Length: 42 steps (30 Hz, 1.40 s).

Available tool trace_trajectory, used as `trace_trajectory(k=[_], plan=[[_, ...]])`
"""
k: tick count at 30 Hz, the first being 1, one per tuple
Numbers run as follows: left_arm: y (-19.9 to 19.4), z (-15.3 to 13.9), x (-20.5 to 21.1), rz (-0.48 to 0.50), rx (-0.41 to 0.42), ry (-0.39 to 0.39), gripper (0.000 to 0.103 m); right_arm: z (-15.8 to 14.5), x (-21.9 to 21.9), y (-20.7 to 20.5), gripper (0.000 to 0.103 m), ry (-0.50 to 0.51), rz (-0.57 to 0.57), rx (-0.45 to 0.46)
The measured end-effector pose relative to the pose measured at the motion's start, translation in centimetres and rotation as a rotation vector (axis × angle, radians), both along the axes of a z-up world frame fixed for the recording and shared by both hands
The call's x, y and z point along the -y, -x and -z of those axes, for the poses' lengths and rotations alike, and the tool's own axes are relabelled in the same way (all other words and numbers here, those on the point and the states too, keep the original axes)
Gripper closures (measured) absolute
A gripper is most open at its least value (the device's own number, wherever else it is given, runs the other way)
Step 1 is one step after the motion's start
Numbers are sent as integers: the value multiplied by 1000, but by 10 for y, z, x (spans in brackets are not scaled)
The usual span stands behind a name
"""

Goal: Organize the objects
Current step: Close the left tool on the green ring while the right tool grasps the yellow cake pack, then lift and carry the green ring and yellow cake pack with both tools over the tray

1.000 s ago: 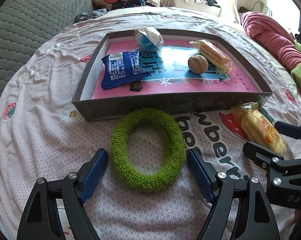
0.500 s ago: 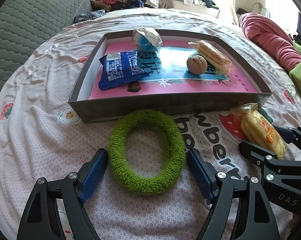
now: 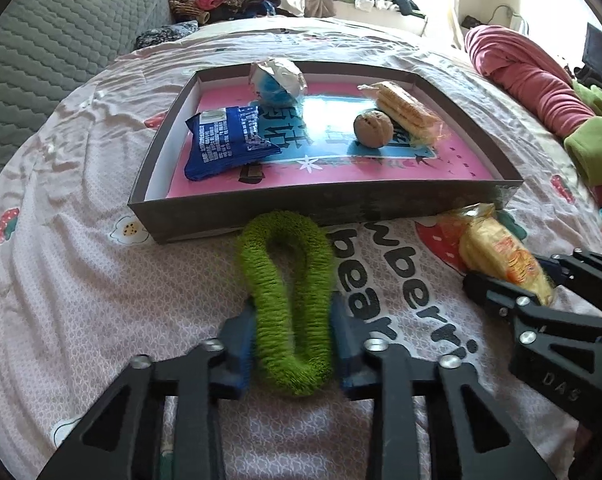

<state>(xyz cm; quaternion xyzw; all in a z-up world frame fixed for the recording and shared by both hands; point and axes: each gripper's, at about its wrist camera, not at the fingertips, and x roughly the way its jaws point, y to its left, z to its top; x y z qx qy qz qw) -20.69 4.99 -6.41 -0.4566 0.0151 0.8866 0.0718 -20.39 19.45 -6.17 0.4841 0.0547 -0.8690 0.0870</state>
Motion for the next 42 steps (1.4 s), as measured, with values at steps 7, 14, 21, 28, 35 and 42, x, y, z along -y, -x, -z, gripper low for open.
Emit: trace_trajectory(k=[7, 14, 21, 28, 35, 42], plan=[[-7, -6, 1, 3, 8, -9, 83, -3, 2, -8, 63, 13, -13, 5], [-20, -19, 3, -2, 1, -3, 83, -13, 2, -21, 63, 32, -11, 11], [-35, -40, 4, -7, -22, 11, 83, -31, 3, -35, 63, 31, -14, -2], [-52, -65, 2, -7, -53, 20, 83, -52, 2, -51, 63, 31, -10, -25], [-67, -85, 2, -7, -76, 30, 83, -74, 0, -64, 63, 36, -5, -53], [-85, -107, 0, -4, -106, 30, 83, -95, 1, -80, 63, 37, -9, -80]])
